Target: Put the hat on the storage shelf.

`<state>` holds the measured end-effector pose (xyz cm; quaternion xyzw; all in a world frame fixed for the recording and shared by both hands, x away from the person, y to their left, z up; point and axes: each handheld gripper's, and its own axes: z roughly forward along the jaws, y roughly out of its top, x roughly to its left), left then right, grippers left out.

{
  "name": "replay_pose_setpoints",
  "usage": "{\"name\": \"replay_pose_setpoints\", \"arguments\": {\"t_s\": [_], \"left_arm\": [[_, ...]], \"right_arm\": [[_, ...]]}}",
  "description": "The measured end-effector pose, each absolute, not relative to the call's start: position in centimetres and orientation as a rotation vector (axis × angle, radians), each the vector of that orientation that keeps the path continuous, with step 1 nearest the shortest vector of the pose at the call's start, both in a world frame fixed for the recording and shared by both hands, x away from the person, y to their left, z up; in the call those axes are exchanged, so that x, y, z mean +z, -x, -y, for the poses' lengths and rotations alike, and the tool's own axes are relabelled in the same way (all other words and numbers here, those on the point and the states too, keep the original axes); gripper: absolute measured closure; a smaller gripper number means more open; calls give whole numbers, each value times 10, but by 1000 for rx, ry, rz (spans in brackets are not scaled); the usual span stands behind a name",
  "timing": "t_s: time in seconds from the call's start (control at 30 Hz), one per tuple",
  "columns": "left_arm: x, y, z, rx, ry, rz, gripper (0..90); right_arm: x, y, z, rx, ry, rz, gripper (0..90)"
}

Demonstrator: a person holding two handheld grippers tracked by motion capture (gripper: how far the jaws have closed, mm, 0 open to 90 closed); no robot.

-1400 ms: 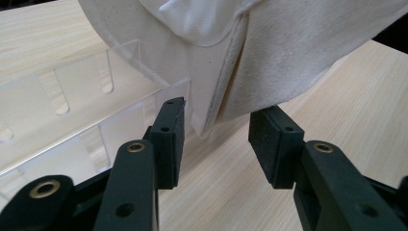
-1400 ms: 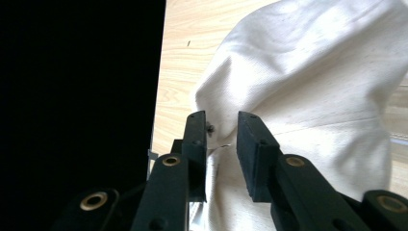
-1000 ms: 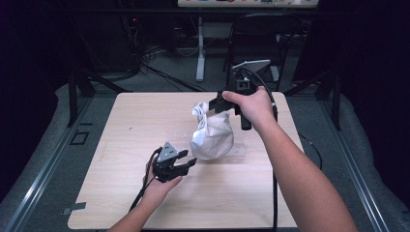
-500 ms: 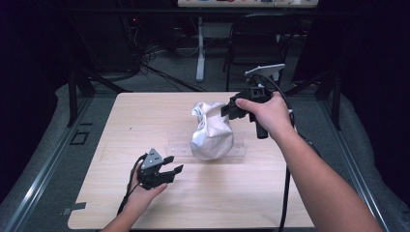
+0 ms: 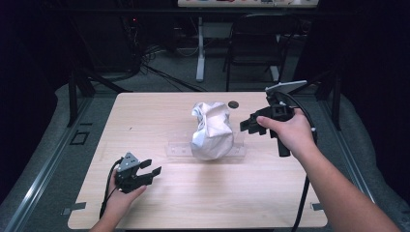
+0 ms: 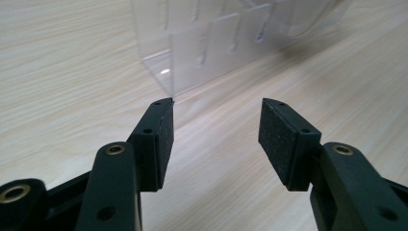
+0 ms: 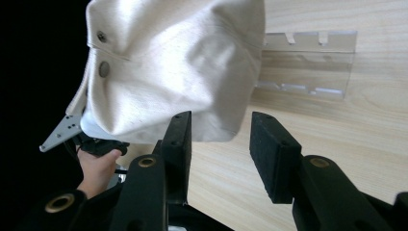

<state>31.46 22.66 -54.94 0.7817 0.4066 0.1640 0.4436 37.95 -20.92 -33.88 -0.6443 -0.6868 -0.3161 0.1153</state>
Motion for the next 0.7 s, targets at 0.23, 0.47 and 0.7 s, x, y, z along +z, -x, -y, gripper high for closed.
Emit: {"name": "replay_pose_setpoints", "arguments": {"t_s": [0.23,0.47,0.7], "left_arm": [[-555,-320,-233,429,-1943,-1038,468],[-560,-323,-233,429,-1951,-1051,466],[-562,-323,-232,425,-1964,-1048,464]], "right_arm": [[-354,-368,224,-921,1912,2005,605],[-368,-359,229,-919,1920,2034,598],[-384,-348,231,-916,1934,2097,592]]}}
